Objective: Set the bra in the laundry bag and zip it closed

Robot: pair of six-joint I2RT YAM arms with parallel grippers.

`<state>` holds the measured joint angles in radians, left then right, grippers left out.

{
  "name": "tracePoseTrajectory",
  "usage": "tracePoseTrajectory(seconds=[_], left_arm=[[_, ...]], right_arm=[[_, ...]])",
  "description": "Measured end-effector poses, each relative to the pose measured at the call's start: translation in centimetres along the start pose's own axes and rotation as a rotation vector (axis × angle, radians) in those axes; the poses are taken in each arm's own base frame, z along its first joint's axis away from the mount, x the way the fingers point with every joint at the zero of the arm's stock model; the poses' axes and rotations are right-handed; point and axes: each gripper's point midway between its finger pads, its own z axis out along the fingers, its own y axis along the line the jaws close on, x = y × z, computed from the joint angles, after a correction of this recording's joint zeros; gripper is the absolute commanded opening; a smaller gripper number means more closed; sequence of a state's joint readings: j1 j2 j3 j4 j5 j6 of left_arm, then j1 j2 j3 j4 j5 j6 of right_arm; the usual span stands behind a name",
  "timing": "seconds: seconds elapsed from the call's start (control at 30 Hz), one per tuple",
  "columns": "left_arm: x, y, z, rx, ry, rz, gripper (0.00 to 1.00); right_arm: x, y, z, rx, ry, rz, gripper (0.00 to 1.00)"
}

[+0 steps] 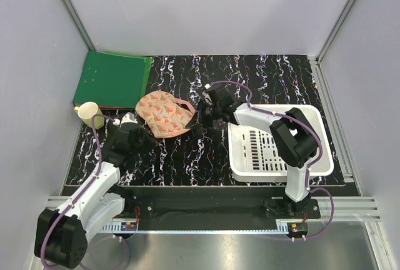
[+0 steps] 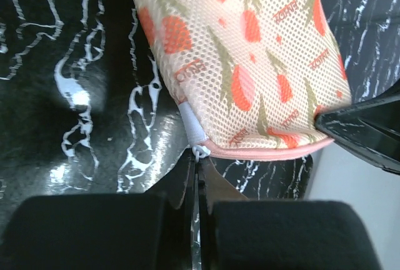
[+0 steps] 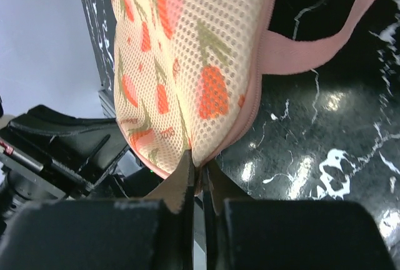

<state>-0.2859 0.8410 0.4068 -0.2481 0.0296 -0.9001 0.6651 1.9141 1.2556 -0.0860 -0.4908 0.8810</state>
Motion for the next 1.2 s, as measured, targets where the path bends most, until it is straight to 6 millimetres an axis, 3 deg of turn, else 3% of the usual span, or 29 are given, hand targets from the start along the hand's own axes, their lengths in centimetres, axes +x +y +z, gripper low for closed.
tracePoseTrajectory(seconds=[0.07,0.13,0.17,0.3,0.43,0.5,0.53,0.57,0.67,0.8,1.03,1.1,1.2], left_arm=[[-0.1,0.6,0.2,-0.02,0.003,0.004,0.05],[-0.1,0.9,0.5,-0.038,0.02,0.026,0.22],[-0.1,1.0,0.6,-0.046,0.027,0.045,0.35],[-1.0,1.3,0.2,-0.082,0.013,0.102,0.55],[-2.0,-0.7,-1.1,-0.067,-0.016,0.191,0.58],[-1.8,-2.9,-2.1,-0.027,-0.025,0.257,0.59],[-1.4,-4.4,-2.7,0.004,-0.024,0.298,0.59],[-1.1,-6.0,-3.4,0.04,-0.032,0.332,0.59],[0.2,-9.1,-5.8,0.148,-0.055,0.398,0.59],[0.6,-9.5,-9.1,0.258,-0.095,0.366,0.59],[3.1,-9.0,-13.4,0.537,-0.058,0.285,0.63],[4.0,-9.5,-14.7,0.635,-0.028,0.269,0.64],[5.9,-9.7,-16.3,0.788,0.029,0.229,0.64]], right_arm=[[0.1,0.3,0.3,-0.006,0.023,-0.033,0.11],[0.1,0.2,0.5,0.0,0.039,-0.061,0.29],[0.1,0.0,0.5,0.011,0.043,-0.073,0.35],[0.0,-1.3,-0.1,0.132,0.041,-0.129,0.59],[-0.4,-1.3,-1.1,0.299,-0.003,-0.226,0.78],[-0.2,-0.7,-1.6,0.369,-0.029,-0.293,0.86],[0.3,-0.2,-1.8,0.395,-0.034,-0.326,0.99],[1.0,0.1,-2.2,0.423,-0.039,-0.356,1.0],[3.4,0.8,-3.5,0.494,-0.04,-0.441,0.99],[8.0,2.5,-6.2,0.524,-0.04,-0.542,1.0],[20.6,7.9,-12.5,0.305,0.045,-0.743,1.0],[23.9,8.1,-14.1,0.236,0.081,-0.77,1.0],[26.8,5.5,-16.0,0.192,0.122,-0.741,1.0]])
